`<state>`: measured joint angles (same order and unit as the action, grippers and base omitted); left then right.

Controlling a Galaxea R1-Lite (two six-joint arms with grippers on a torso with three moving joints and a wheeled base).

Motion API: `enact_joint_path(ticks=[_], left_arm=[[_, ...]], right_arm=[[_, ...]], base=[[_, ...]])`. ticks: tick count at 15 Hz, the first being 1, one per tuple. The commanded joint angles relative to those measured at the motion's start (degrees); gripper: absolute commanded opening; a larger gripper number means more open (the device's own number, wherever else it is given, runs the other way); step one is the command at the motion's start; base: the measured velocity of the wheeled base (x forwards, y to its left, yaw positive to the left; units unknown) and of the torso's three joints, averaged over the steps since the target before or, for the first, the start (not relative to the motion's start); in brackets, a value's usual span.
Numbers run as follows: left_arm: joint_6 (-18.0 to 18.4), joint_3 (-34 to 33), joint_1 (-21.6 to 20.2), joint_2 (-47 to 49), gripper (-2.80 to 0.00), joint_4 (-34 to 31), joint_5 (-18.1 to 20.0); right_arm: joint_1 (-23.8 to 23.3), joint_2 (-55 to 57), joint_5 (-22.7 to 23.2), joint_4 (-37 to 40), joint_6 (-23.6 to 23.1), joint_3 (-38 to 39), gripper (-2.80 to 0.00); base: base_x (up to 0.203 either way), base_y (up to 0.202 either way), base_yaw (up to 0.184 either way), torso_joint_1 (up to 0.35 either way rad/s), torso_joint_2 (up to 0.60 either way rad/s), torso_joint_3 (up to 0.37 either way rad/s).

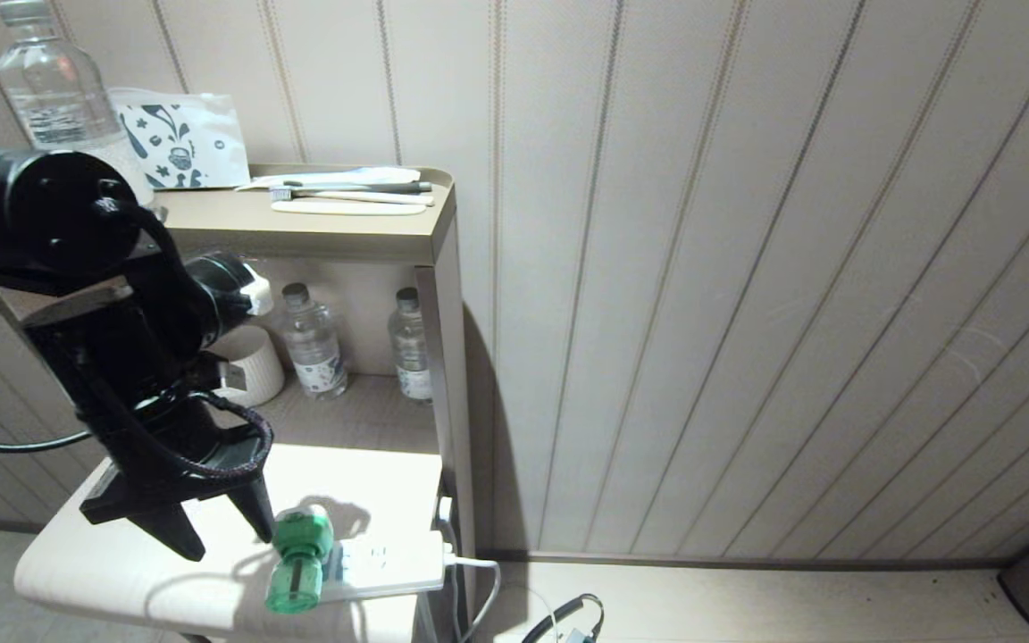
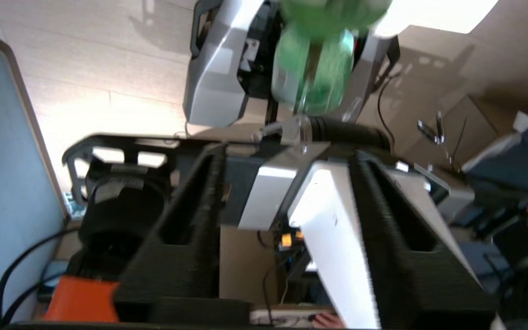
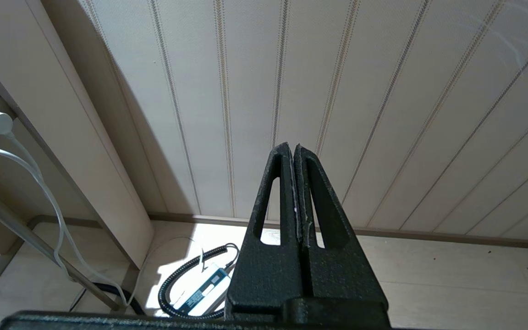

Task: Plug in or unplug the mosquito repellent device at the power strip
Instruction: Hold the socket with your right hand and unplug it with your left hand

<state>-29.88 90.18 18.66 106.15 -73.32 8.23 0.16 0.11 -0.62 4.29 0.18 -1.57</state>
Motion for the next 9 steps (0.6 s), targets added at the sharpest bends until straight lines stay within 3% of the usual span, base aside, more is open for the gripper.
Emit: enact_joint_path(ticks=[1, 9], left_arm=[[-0.88, -0.44, 1.64, 3.50, 0.00, 0.79, -0.24], [-3.26, 0.16, 1.61, 11.78, 0.00, 4.30, -0.32]], right_arm=[[0.02, -0.02, 0.00, 0.02, -0.01, -0.01, -2.80], [0.02, 0.00, 0.00, 0.07, -0.01, -0.01, -2.80]], base=[[0.000, 0.000, 0.000, 0.000, 0.00, 0.000], [0.000, 0.000, 0.000, 0.000, 0.00, 0.000]])
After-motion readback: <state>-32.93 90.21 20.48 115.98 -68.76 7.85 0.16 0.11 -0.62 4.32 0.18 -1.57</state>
